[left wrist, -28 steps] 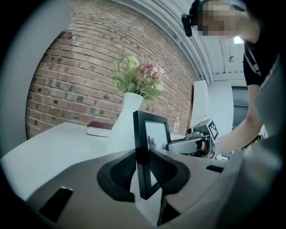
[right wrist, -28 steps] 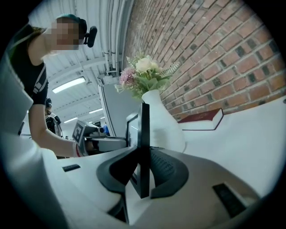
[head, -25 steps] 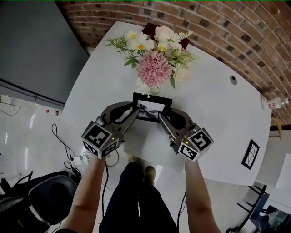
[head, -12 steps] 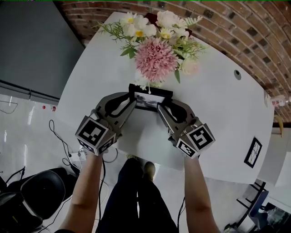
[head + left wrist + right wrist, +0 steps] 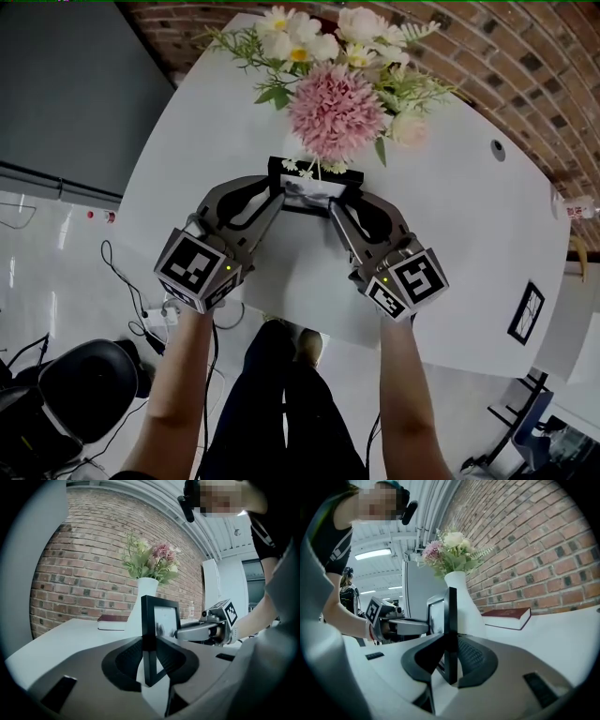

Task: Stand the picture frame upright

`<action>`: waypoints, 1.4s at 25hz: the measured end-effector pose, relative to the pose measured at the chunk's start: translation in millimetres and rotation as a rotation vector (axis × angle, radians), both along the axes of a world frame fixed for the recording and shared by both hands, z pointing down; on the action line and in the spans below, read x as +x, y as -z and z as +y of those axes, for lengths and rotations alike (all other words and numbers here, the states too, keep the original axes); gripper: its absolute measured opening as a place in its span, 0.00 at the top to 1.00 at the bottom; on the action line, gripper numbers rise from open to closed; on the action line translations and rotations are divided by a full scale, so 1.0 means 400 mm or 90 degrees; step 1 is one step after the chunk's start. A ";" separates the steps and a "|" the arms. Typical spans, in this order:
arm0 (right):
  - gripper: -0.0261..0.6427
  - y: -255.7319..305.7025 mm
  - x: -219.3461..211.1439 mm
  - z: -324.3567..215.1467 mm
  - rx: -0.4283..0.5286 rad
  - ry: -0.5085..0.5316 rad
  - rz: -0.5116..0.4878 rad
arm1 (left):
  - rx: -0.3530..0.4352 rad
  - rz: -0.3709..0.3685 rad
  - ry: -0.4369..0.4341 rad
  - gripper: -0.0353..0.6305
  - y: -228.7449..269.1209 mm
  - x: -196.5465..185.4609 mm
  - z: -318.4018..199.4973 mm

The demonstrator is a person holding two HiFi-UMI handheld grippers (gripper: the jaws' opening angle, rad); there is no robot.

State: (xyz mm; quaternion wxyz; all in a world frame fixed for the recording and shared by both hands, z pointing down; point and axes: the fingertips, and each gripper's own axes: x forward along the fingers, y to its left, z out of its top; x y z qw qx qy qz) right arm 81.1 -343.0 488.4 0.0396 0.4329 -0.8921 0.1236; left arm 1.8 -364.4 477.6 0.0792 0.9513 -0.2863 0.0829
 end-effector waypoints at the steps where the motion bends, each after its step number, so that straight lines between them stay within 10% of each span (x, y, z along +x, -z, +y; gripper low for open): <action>1: 0.83 0.000 -0.001 -0.003 0.002 -0.001 0.003 | 0.002 -0.001 0.001 0.80 0.000 -0.001 -0.003; 35: 0.81 -0.001 0.021 -0.065 0.001 -0.080 0.014 | -0.015 0.026 0.050 0.80 -0.003 0.005 -0.055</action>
